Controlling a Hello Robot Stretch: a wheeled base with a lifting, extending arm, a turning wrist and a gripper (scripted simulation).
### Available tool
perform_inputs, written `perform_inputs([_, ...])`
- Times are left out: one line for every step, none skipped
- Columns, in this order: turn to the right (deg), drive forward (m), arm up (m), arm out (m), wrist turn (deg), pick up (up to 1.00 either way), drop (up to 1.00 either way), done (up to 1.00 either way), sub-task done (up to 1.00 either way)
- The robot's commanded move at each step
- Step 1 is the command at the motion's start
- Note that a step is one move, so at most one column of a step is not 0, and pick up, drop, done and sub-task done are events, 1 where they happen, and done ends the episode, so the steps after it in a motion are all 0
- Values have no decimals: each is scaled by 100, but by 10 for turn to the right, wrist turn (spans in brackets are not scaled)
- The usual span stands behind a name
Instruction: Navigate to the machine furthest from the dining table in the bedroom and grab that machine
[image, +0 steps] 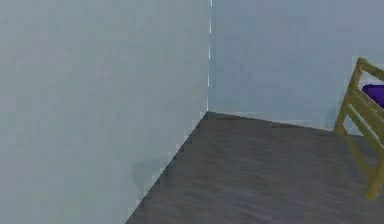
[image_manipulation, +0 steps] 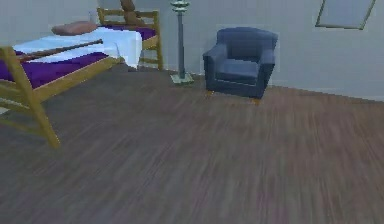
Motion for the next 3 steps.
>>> perform_inputs([-390,0,0,0,0,0,0,0,0])
perform_inputs([0,40,0,0,0,0,0,0,0])
perform_inputs([450,0,0,0,0,0,0,0,0])
